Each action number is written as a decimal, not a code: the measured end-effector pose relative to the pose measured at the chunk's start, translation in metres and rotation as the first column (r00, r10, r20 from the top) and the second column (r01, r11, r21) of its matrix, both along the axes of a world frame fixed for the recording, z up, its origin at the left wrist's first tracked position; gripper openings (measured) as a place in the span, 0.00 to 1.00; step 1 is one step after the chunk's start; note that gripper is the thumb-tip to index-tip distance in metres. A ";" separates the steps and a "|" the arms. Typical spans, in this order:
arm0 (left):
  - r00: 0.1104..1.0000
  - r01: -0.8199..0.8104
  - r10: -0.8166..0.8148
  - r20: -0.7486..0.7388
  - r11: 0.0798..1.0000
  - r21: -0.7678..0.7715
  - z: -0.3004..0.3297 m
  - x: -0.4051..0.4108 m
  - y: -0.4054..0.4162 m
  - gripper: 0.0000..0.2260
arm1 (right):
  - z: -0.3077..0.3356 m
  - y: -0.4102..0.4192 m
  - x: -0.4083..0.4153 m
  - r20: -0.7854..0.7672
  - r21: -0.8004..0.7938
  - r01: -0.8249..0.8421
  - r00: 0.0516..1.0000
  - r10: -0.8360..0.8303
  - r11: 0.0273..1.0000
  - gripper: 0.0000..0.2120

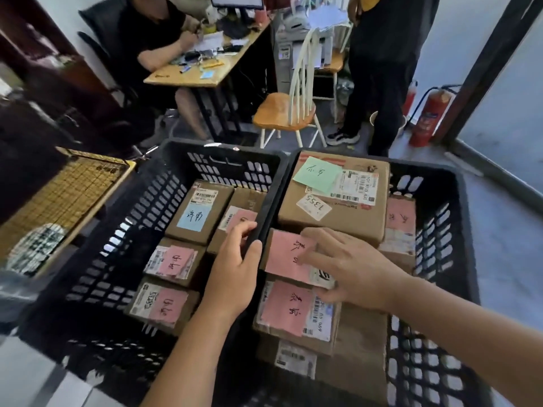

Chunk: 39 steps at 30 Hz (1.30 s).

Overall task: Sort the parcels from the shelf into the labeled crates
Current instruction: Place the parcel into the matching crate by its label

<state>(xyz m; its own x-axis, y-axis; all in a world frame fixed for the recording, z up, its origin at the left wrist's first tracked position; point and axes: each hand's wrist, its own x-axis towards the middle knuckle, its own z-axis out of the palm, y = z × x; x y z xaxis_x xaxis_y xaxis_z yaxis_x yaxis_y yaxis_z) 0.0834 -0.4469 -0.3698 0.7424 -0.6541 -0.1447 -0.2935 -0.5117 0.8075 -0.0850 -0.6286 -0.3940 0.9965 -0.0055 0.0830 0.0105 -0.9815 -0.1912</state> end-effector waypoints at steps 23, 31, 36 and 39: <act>0.969 0.165 -0.190 0.157 0.973 0.160 0.029 -0.007 0.008 0.25 | 0.008 0.020 -0.011 0.080 -0.059 0.188 0.980 -0.183 0.980 0.30; 0.835 0.260 -0.308 0.456 0.951 0.166 0.089 0.016 0.026 0.25 | 0.115 0.069 0.009 0.188 -0.054 0.537 0.834 -0.519 0.842 0.36; 0.767 0.287 -0.351 0.538 0.936 0.201 0.114 0.034 0.054 0.25 | 0.147 0.103 0.019 0.206 -0.106 0.600 0.793 -0.573 0.793 0.40; 0.759 0.239 -0.311 0.572 0.950 0.200 0.129 0.038 0.085 0.23 | 0.158 0.130 0.026 0.202 -0.118 0.597 0.797 -0.569 0.794 0.41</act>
<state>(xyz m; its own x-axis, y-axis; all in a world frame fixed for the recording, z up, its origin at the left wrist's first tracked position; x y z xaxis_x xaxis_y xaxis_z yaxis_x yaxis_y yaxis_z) 0.1210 -0.3619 -0.2412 0.4949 -0.8503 0.1790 -0.8341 -0.4070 0.3723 -0.0590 -0.4990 -0.2358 0.7835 -0.5535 0.2824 -0.5593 -0.8262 -0.0675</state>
